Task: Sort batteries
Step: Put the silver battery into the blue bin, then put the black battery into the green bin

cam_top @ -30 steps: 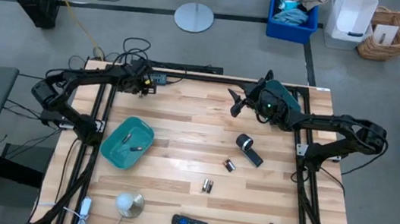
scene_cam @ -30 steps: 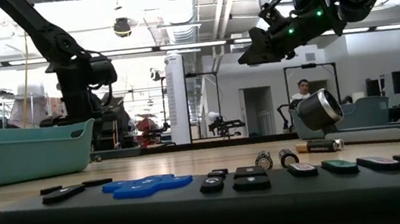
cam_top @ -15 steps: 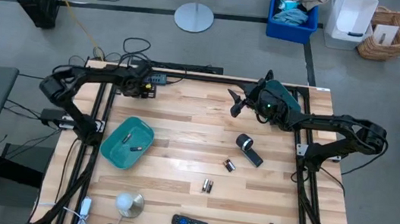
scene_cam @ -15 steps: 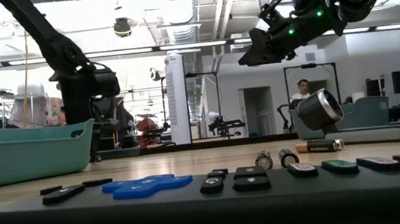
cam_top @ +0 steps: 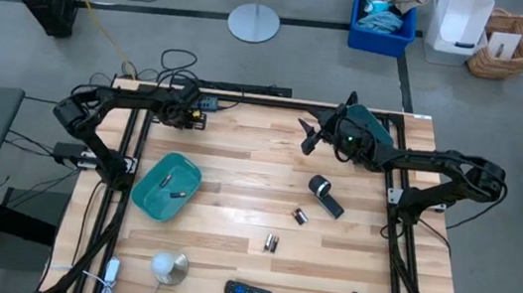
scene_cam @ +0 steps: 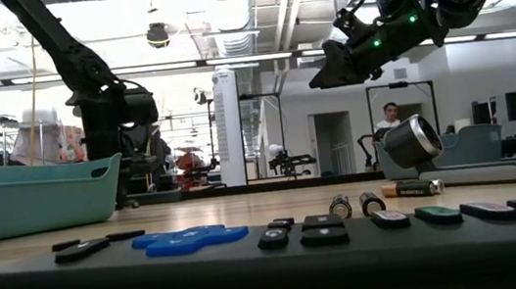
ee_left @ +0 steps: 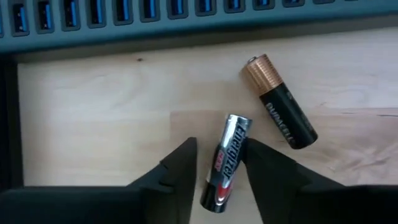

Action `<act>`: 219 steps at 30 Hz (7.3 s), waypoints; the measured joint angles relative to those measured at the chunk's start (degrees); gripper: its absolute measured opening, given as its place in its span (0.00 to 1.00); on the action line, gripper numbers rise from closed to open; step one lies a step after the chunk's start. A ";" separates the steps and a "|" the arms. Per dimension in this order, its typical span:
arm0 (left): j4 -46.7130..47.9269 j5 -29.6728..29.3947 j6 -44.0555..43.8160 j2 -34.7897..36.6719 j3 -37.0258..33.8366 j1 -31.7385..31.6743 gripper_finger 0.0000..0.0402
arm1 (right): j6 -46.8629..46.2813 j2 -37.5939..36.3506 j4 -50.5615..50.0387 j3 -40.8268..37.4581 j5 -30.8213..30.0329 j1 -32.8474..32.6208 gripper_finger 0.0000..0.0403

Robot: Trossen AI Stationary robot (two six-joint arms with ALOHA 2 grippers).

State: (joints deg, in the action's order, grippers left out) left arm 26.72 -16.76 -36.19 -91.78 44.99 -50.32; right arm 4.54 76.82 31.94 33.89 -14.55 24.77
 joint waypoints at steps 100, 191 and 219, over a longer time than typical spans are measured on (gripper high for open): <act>-43.91 12.68 23.30 -64.08 89.15 28.28 0.10 | 12.04 -31.10 -0.66 -3.23 -0.55 -20.28 0.53; 0.57 -14.64 -3.47 -1.14 20.76 20.62 0.27 | 10.84 -29.80 -3.51 -3.23 -0.51 -19.76 0.53; 12.56 -9.88 -17.43 -1.11 14.39 10.29 0.56 | 12.06 -29.62 -4.04 -3.23 -0.50 -19.76 0.53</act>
State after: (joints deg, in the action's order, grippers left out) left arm 39.28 -26.64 -53.63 -92.88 59.39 -40.03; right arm 16.59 47.20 27.90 30.65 -15.05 5.02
